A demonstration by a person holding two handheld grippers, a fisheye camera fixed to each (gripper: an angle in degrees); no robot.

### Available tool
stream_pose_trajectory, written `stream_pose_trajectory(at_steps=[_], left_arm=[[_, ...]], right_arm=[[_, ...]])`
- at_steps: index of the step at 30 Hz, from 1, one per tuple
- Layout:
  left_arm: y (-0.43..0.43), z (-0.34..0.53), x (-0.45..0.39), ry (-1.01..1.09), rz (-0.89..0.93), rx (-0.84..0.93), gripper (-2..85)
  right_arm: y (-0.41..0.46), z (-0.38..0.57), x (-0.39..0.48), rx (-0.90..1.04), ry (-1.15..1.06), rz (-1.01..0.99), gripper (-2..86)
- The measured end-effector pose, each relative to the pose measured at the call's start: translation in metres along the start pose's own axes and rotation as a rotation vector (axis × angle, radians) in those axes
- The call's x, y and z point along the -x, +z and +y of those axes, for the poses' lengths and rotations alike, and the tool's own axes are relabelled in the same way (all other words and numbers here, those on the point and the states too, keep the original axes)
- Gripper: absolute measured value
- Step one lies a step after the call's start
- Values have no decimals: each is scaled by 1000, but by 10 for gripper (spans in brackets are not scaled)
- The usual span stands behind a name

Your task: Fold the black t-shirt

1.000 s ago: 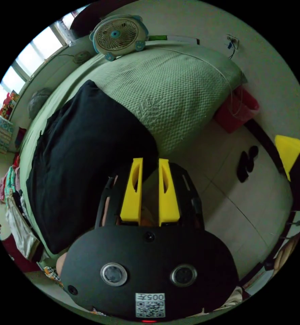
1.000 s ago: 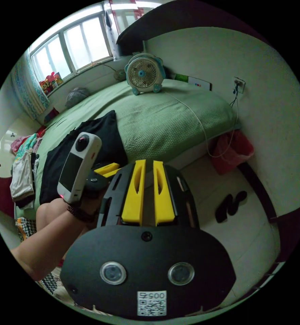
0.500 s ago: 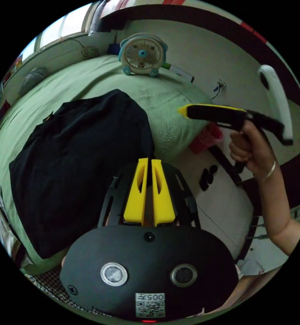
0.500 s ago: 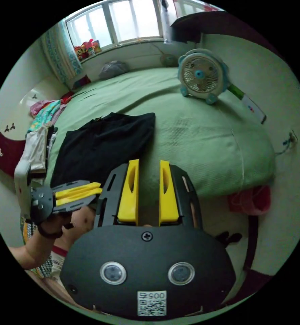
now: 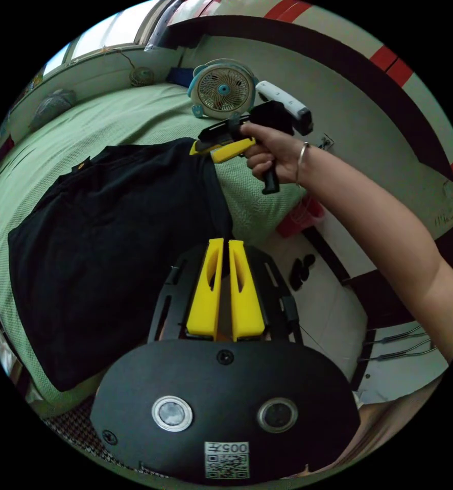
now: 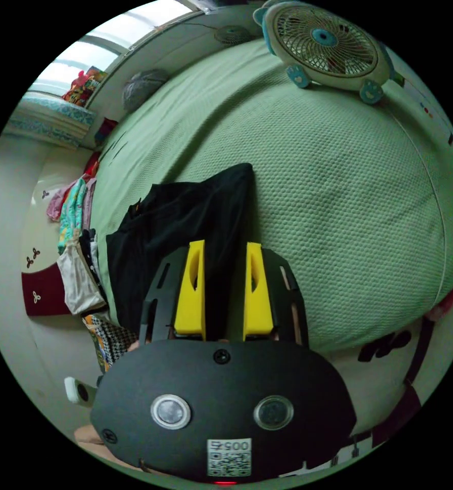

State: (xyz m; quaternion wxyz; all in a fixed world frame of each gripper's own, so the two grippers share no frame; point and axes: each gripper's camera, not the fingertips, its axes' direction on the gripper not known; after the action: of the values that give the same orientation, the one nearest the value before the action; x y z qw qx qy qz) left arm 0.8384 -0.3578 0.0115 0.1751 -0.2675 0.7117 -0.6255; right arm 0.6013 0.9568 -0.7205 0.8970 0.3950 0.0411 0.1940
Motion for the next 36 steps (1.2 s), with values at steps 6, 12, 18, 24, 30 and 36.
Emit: stream_pose_trajectory(at_steps=[6, 12, 18, 24, 30, 36], left_arm=[[-48, 10, 32, -8, 39, -11, 32], [-106, 29, 74, -37, 54, -40, 30], [-180, 58, 119, -74, 63, -102, 33], [-272, 97, 165, -114, 38, -192, 33], [-368, 150, 222, -208, -67, -282, 31], [-430, 208, 295, -404, -218, -250, 26]], right_arm=[[29, -34, 18, 11, 57, 33, 58], [42, -35, 49, -67, 86, -1, 11], [50, -21, 110, -125, 6, 30, -4], [66, 6, 202, -175, -143, 76, -6], [112, 36, 315, -163, -312, 93, -1], [198, 70, 419, -98, -443, 93, 27]])
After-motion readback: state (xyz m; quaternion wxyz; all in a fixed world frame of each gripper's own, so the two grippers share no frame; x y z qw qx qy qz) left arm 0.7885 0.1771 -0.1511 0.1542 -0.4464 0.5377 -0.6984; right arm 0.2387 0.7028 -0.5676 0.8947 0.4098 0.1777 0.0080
